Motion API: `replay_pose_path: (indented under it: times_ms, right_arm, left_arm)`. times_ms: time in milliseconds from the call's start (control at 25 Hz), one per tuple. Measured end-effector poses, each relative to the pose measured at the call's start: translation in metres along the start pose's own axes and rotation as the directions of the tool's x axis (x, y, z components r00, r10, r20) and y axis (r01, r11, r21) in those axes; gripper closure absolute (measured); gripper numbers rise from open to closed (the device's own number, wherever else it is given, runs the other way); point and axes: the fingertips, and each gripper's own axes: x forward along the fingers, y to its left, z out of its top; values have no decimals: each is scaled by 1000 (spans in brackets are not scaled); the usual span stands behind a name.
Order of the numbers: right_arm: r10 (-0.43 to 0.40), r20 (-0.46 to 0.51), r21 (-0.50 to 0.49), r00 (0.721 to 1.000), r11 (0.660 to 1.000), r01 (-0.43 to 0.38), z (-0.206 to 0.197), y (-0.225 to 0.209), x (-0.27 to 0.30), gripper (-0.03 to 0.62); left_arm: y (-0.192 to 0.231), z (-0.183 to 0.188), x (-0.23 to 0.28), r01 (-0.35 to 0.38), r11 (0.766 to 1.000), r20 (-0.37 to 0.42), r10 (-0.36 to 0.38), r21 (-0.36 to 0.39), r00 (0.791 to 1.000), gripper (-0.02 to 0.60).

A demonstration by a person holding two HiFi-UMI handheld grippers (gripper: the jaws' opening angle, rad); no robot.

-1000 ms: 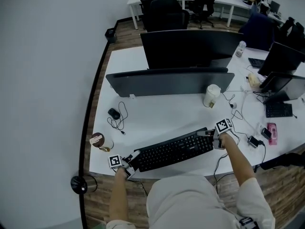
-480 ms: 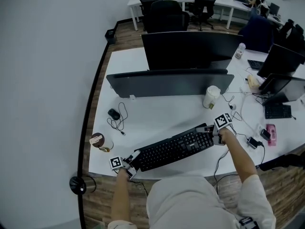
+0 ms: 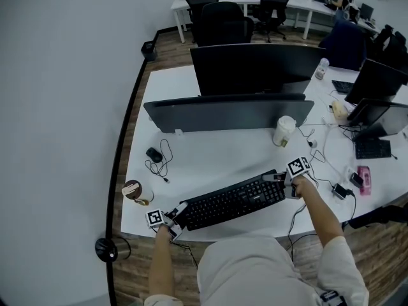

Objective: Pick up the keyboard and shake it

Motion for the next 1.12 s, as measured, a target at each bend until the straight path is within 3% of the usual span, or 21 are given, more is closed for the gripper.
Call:
replay_pose_path:
  times_ms: [520, 1120]
  right_arm:
    - [-4, 11, -15, 1000, 1000, 4, 1, 1, 6, 422]
    - [-18, -32, -5, 999, 1000, 17, -14, -5, 44, 410]
  left_arm:
    - [-3, 6, -4, 0, 1000, -5, 0, -10, 1000, 448]
    - [18, 6, -39, -66, 998, 38, 67, -20, 997, 446]
